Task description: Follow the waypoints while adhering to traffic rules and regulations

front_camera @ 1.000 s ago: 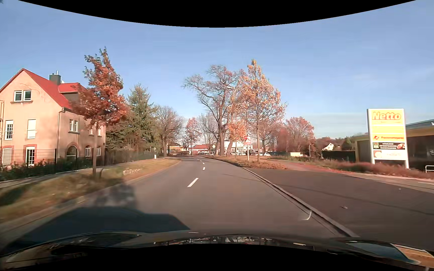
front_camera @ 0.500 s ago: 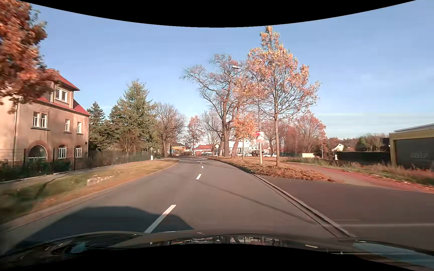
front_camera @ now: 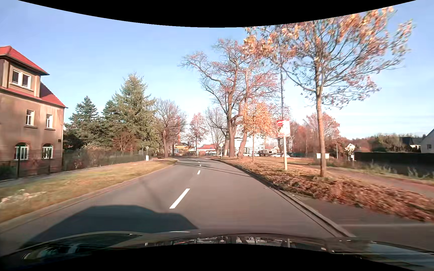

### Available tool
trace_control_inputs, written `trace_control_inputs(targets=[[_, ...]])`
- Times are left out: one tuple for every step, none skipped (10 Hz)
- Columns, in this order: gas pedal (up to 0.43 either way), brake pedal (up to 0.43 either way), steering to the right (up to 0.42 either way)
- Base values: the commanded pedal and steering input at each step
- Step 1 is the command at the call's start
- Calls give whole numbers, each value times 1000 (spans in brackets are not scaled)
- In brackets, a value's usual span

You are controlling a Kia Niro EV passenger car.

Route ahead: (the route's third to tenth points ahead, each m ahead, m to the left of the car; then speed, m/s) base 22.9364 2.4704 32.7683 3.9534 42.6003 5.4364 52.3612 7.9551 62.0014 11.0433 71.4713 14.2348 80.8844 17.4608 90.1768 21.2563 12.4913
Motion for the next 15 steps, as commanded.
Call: trace_control_inputs(targets=[[138, 0, -26], [138, 0, -26], [138, 0, -25], [138, 0, -26], [138, 0, -26], [138, 0, -26], [138, 0, -25], [130, 0, -26], [130, 0, -26], [130, 0, -26], [130, 0, -25], [130, 0, -26], [118, 0, -25], [118, 0, -26], [118, 0, -26]])
